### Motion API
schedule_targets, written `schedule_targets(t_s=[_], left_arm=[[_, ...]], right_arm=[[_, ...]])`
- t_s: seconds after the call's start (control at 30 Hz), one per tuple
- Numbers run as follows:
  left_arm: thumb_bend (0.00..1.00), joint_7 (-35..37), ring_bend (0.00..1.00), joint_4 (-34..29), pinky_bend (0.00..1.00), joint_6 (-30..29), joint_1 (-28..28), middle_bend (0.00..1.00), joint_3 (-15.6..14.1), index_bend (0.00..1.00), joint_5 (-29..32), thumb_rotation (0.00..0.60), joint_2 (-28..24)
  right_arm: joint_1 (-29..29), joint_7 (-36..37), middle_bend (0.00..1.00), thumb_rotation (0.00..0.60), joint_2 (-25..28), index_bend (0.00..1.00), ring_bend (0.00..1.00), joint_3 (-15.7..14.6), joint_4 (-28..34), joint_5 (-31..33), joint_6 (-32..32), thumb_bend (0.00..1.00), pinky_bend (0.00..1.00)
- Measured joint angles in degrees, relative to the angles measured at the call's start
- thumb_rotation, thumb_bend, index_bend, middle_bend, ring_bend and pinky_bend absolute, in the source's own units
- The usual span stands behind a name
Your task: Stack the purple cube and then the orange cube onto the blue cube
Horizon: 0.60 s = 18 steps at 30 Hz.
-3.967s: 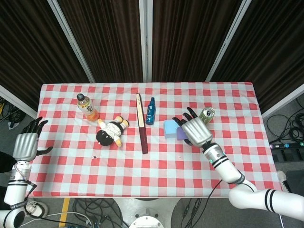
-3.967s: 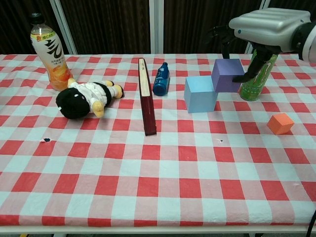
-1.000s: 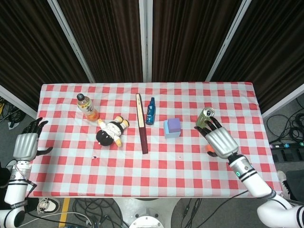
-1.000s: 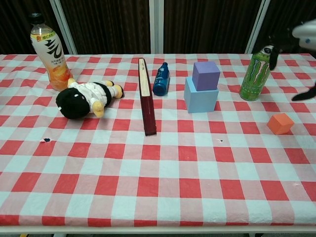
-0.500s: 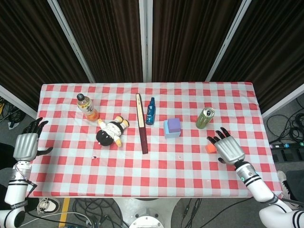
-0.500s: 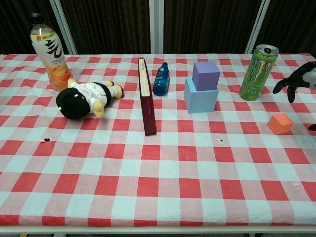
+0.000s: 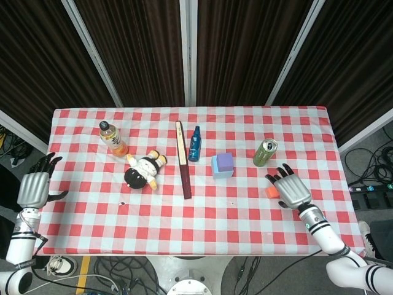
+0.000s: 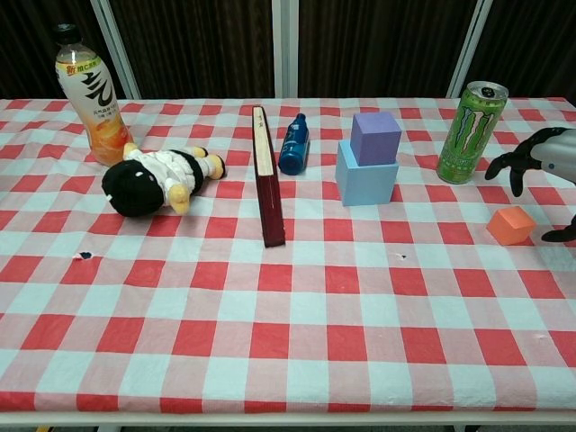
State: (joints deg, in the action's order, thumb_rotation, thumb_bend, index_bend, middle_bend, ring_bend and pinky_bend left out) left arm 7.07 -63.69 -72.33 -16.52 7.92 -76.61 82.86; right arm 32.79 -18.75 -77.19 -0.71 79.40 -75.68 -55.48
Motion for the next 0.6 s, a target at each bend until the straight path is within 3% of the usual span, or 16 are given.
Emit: schedule_targets(t_s=[0.6], left_arm=[[0.09,0.54,0.13,0.54,0.23,0.15,-0.03,0.18,-0.01,0.21,-0.05,0.6,0.11]], right_arm=[[1.21,0.36,0.41,0.6,-3.41,0.21,0.15,1.28,-3.84,0.16,3.27,0.09,0.09]])
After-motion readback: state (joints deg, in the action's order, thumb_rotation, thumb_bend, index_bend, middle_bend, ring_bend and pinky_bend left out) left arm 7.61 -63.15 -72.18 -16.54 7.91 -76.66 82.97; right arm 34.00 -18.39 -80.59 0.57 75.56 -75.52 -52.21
